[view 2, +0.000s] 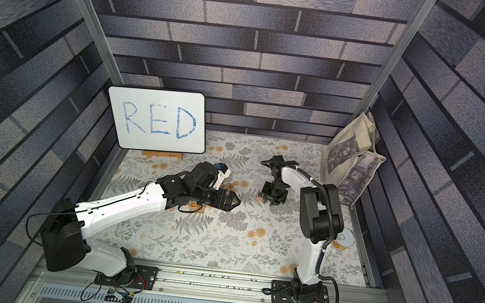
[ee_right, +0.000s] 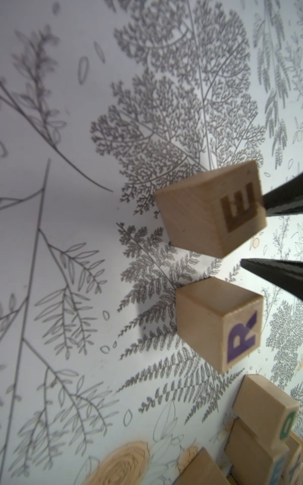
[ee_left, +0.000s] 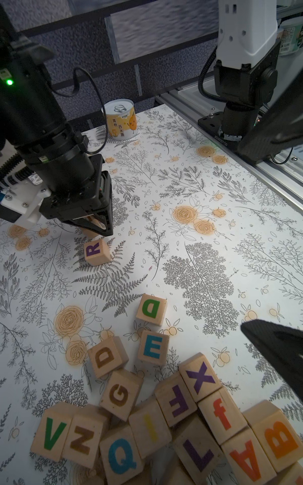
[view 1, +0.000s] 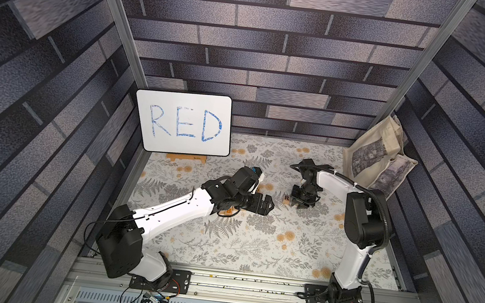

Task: Assemble the uppercase word "red" with letter blocks
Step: Adjust the letter block at the center of the board.

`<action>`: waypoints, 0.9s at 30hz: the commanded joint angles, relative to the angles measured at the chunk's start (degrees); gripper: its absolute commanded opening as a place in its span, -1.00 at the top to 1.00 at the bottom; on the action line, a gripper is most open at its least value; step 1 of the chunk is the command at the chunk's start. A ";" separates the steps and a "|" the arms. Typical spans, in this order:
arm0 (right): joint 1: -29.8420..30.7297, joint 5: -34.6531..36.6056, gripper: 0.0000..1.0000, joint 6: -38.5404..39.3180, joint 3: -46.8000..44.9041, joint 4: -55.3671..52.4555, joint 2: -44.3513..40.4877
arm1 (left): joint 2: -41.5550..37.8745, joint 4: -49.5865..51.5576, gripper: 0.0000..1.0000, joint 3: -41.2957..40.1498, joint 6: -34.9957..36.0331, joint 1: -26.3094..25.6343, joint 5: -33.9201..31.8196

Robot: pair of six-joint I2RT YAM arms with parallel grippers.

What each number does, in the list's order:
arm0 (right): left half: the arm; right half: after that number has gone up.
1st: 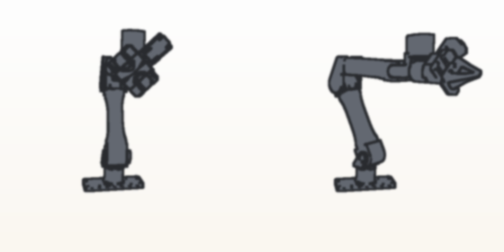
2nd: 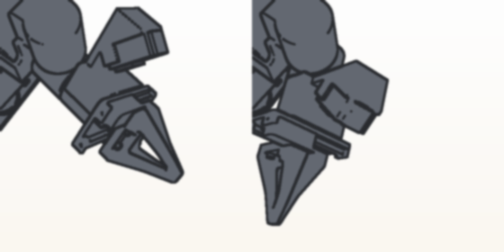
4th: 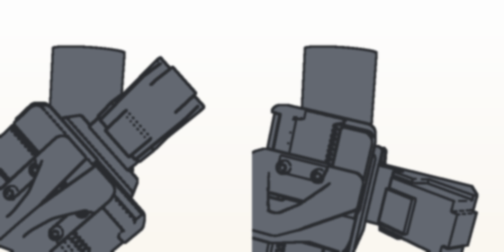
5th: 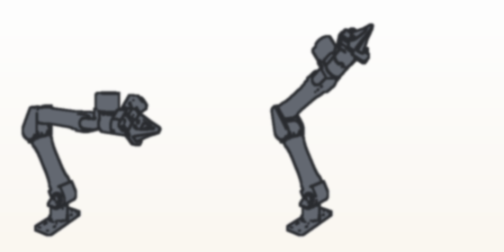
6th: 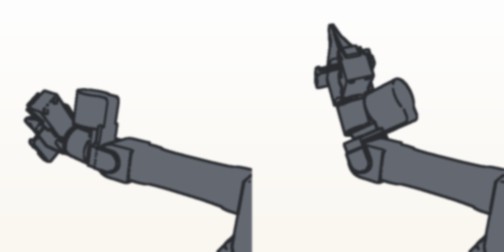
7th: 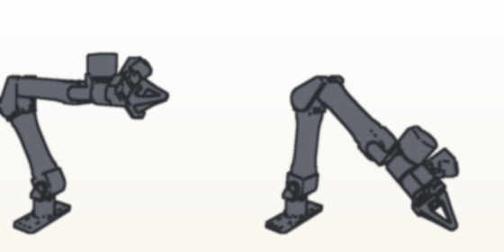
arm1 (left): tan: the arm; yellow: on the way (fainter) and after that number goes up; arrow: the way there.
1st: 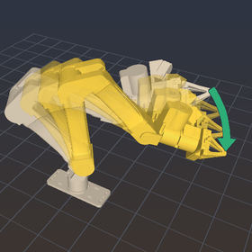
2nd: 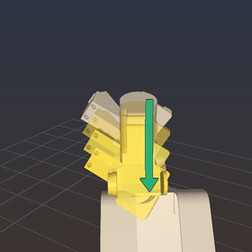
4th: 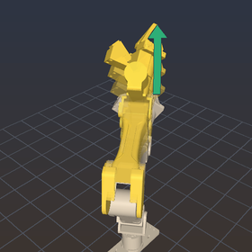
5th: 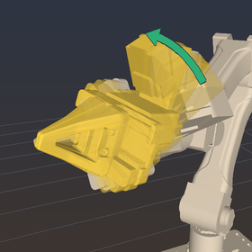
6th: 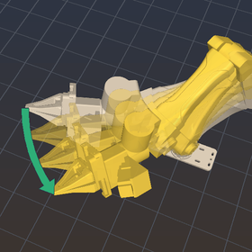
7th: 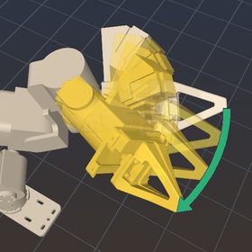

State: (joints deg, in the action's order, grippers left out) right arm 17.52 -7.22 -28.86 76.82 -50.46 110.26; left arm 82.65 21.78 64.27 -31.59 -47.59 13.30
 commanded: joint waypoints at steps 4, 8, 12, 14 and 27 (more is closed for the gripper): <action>0.49 2.28 0.51 2.21 0.88 -3.86 -2.43 | -0.72 -0.59 -1.00 -0.79 -0.56 -0.20 -0.29; 0.50 7.28 0.43 4.82 0.94 -8.65 -3.12 | -0.91 -1.14 -1.00 -1.29 -0.85 -0.18 -0.38; 0.50 9.67 0.10 7.40 2.19 -10.77 -2.43 | -0.75 -1.66 -0.99 -1.52 -1.17 -0.14 -0.20; 0.44 10.37 -0.04 8.30 2.93 -10.35 -2.27 | -0.56 -1.77 -1.00 -1.43 -1.23 -0.20 -0.11; 0.06 8.53 -0.03 14.82 11.13 -8.61 4.48 | -1.35 -0.32 -1.00 -1.34 -0.84 -0.04 -0.57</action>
State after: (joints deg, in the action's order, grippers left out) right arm 17.63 1.02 -15.90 86.19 -58.08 112.64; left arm 82.65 20.53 63.35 -32.01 -47.59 13.28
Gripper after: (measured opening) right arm 0.523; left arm 0.998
